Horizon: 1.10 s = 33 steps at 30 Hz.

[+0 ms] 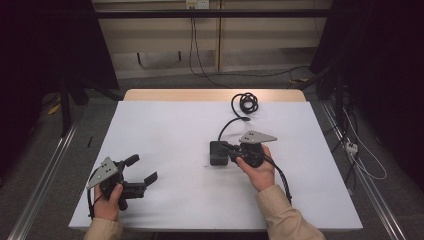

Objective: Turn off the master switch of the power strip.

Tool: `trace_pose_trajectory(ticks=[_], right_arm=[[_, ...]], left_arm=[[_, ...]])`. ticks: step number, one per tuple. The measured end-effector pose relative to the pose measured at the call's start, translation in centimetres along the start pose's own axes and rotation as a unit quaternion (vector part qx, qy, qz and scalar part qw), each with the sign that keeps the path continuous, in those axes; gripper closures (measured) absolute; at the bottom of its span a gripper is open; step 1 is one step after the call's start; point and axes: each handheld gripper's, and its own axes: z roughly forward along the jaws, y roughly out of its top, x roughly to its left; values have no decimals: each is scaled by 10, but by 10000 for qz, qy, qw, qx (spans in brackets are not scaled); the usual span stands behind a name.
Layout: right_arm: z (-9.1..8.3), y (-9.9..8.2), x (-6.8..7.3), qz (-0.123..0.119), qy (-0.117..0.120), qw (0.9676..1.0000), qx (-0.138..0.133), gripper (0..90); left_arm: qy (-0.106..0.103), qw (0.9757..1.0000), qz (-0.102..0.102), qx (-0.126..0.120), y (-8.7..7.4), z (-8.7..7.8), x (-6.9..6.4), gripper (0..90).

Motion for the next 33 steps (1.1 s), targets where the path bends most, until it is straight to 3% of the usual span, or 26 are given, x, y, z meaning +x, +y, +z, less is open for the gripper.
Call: trace_pose_trajectory(ticks=[33], right_arm=[[6,0,0,-22,96,9999,43,899]], left_arm=[[-12,10000,27,11,0,0,0,31]])
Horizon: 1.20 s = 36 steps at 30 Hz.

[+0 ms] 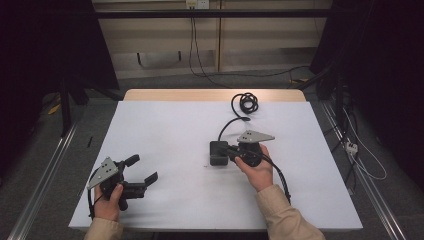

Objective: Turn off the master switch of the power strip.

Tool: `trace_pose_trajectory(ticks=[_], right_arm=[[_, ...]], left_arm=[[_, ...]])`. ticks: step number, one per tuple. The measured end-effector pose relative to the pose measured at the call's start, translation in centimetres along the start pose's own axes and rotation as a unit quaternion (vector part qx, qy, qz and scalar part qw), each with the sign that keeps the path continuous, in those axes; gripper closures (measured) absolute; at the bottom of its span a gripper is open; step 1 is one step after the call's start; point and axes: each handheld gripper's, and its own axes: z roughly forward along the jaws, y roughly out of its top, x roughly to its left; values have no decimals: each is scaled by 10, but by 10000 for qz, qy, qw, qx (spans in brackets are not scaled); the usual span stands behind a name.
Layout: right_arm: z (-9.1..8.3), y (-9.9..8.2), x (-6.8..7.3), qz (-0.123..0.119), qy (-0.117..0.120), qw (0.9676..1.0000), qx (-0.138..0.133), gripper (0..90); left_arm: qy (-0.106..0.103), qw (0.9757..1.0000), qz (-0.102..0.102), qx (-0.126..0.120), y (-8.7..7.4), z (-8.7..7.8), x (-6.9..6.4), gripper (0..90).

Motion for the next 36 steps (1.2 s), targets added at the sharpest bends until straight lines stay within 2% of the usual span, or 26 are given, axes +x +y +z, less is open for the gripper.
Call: trace_pose_trajectory(ticks=[19,36], right_arm=[[6,-3,1,-97,-23,9999,132,900],[9,-4,0,-147,-76,9998,114,900]], left_arm=[[17,10000,-12,-7,0,-1,0,31],[16,10000,-24,-25,0,-1,0,31]])
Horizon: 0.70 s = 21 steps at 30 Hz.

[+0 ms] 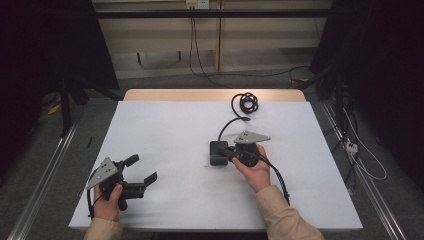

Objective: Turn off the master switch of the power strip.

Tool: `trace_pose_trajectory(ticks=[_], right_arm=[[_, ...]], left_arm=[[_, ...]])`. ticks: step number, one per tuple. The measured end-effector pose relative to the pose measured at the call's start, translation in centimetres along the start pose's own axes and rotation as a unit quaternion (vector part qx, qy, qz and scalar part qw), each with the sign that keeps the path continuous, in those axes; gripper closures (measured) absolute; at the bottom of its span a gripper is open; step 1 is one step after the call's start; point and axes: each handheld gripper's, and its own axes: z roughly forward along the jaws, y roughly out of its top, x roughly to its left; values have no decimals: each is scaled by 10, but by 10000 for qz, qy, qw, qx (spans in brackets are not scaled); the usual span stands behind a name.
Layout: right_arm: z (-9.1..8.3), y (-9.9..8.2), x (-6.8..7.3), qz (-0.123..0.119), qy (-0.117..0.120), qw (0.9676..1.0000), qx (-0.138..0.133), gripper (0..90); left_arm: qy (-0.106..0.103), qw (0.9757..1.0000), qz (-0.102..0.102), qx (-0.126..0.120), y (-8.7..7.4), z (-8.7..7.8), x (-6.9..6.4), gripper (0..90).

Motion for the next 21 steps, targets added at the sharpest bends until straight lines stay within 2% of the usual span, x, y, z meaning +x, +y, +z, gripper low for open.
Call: trace_pose_trajectory(ticks=[17,21], right_arm=[[3,-2,2,-68,-14,10000,-18,900],[3,-1,5,-207,-96,9997,-7,900]], left_arm=[[7,10000,20,14,0,-1,0,31],[6,10000,25,9,0,-1,0,31]])
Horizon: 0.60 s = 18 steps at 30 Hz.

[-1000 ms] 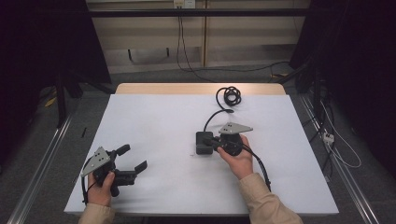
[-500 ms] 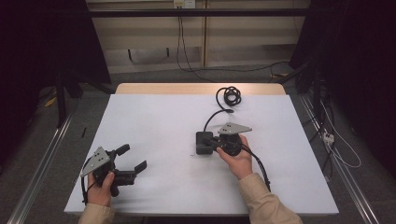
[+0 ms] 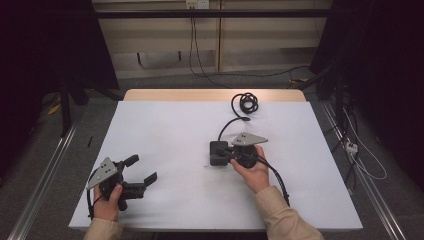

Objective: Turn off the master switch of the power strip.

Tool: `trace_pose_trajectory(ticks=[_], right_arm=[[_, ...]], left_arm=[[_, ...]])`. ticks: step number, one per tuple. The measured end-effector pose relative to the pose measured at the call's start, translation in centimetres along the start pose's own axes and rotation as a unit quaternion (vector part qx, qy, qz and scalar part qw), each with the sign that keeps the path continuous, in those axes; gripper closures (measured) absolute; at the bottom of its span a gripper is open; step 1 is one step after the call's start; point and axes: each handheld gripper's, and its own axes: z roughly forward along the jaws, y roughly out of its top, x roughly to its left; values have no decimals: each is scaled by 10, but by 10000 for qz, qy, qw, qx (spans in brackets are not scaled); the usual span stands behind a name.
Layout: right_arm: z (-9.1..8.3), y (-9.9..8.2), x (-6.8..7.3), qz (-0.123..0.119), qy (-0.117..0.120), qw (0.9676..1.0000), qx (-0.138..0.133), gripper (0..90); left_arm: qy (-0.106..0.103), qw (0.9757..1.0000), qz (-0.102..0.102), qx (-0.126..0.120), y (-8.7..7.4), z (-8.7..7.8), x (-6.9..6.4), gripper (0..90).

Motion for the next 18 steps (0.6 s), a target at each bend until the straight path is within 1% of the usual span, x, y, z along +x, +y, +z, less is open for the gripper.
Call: trace_pose_trajectory(ticks=[4,10,12,18], right_arm=[[0,0,-1,127,25,9999,-4,900],[0,0,0,75,-1,10000,17,900],[0,1,1,19,-20,10000,30,900],[0,1,1,11,-34,10000,38,900]], left_arm=[[-4,10000,-4,1,0,0,-1,31],[-1,10000,-14,9,0,1,-1,31],[5,10000,-10,16,0,1,-2,31],[-16,10000,7,32,-1,1,-2,31]])
